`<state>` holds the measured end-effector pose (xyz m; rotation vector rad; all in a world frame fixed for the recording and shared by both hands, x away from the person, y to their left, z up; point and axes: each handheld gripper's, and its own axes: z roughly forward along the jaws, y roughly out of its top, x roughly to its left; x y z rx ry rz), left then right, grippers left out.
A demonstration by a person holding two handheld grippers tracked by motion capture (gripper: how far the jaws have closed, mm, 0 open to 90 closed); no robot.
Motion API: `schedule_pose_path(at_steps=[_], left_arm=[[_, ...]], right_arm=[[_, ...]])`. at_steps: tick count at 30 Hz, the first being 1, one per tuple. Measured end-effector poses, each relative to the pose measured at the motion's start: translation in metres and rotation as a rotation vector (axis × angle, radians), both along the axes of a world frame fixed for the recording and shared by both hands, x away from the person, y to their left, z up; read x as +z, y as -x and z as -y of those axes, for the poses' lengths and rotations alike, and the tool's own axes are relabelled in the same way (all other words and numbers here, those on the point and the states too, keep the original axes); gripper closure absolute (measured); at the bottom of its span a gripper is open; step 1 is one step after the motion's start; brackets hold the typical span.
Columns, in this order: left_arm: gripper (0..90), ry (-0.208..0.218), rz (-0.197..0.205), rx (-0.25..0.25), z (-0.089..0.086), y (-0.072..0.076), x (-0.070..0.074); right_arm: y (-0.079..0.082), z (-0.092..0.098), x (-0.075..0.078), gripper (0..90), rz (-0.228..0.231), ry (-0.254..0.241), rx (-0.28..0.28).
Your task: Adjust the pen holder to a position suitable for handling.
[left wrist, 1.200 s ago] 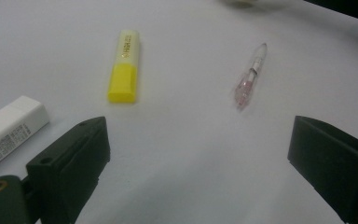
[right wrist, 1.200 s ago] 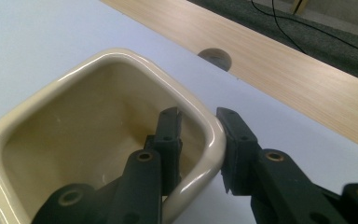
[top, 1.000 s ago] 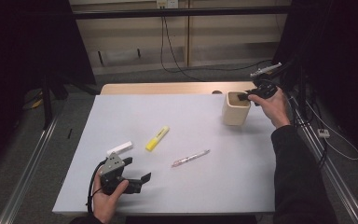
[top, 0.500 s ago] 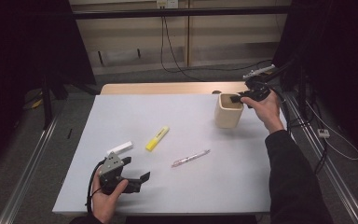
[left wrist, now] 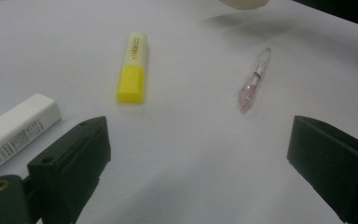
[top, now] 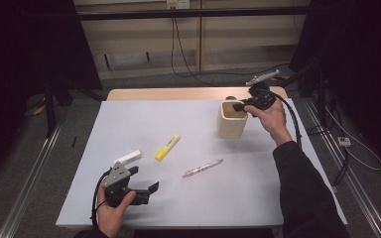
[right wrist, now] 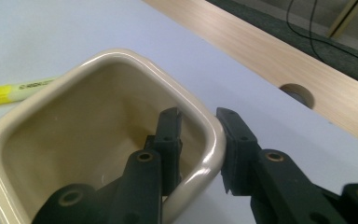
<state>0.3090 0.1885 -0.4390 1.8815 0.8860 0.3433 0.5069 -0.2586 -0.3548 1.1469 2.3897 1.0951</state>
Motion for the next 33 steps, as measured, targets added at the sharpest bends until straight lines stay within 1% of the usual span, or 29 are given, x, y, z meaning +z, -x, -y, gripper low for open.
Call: schedule_pose_path(at_steps=[2, 7, 10, 12, 16, 22, 29, 32, 33], left_arm=[[5.8, -0.003, -0.001, 0.002, 0.000, 0.000, 0.000], [5.9, -0.001, 0.000, 0.002, 0.000, 0.000, 0.000], [6.0, -0.002, -0.002, 0.002, 0.000, 0.000, 0.000], [6.0, 0.000, -0.001, 0.002, 0.000, 0.000, 0.000], [6.0, 0.000, -0.002, 0.000, 0.000, 0.000, 0.000], [6.0, 0.003, -0.002, -0.002, 0.000, 0.001, 0.000], [6.0, 0.002, -0.004, -0.003, -0.001, 0.000, 0.000], [6.0, 0.009, -0.002, -0.008, 0.000, 0.000, 0.000], [6.0, 0.008, 0.000, -0.011, -0.001, 0.000, 0.001]], right_arm=[[0.000, -0.006, -0.001, 71.7, -0.004, -0.014, 0.006], [-0.002, -0.020, -0.004, 71.7, -0.003, -0.020, 0.019], [-0.004, -0.028, -0.005, 71.7, -0.009, 0.001, 0.021], [-0.005, -0.032, -0.005, 71.7, -0.004, 0.010, 0.021], [-0.007, -0.042, -0.003, 71.7, 0.001, -0.007, 0.033], [-0.011, -0.060, -0.002, 71.7, 0.015, -0.021, 0.035], [-0.017, -0.075, -0.007, 71.7, 0.012, -0.006, 0.017], [-0.019, -0.080, -0.010, 71.7, 0.014, -0.025, 0.002], [-0.020, -0.082, -0.011, 71.7, 0.008, -0.031, -0.004]])
